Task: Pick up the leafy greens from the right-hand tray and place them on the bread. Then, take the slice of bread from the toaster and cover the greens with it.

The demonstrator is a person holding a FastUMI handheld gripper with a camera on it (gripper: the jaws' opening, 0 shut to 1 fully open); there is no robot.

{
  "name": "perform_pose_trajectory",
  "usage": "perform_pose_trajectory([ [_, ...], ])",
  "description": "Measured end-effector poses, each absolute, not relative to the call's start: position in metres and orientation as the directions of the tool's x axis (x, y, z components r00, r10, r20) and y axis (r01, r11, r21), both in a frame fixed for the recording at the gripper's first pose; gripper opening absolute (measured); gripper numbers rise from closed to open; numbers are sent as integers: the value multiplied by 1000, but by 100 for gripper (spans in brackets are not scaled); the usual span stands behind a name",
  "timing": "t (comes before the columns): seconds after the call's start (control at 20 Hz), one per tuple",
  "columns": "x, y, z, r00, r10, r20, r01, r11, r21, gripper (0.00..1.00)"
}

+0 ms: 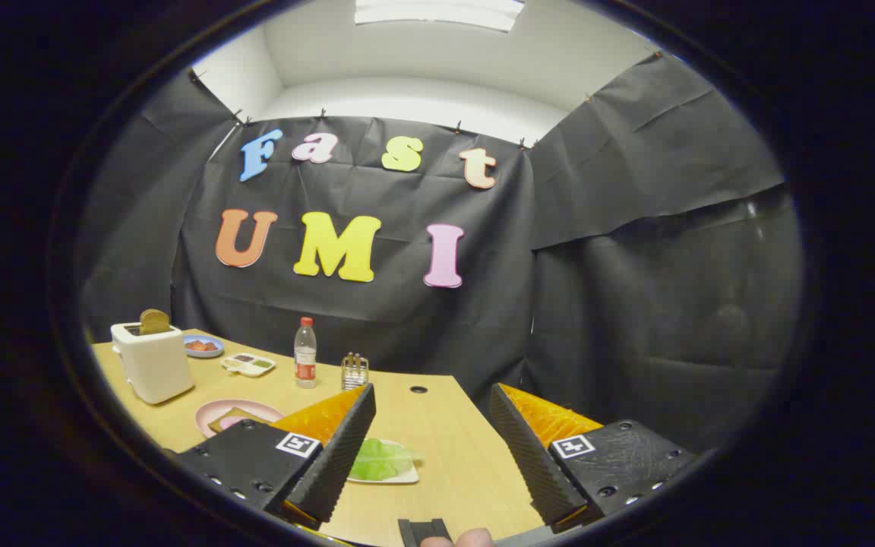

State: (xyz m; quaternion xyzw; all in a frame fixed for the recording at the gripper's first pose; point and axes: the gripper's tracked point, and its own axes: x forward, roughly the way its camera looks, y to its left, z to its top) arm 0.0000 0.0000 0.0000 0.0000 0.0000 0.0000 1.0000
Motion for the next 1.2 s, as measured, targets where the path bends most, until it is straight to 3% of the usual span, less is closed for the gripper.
perform_pose_trajectory([
  [1.2,27,-4,-13,999,7,-48,0,990,138,95],
])
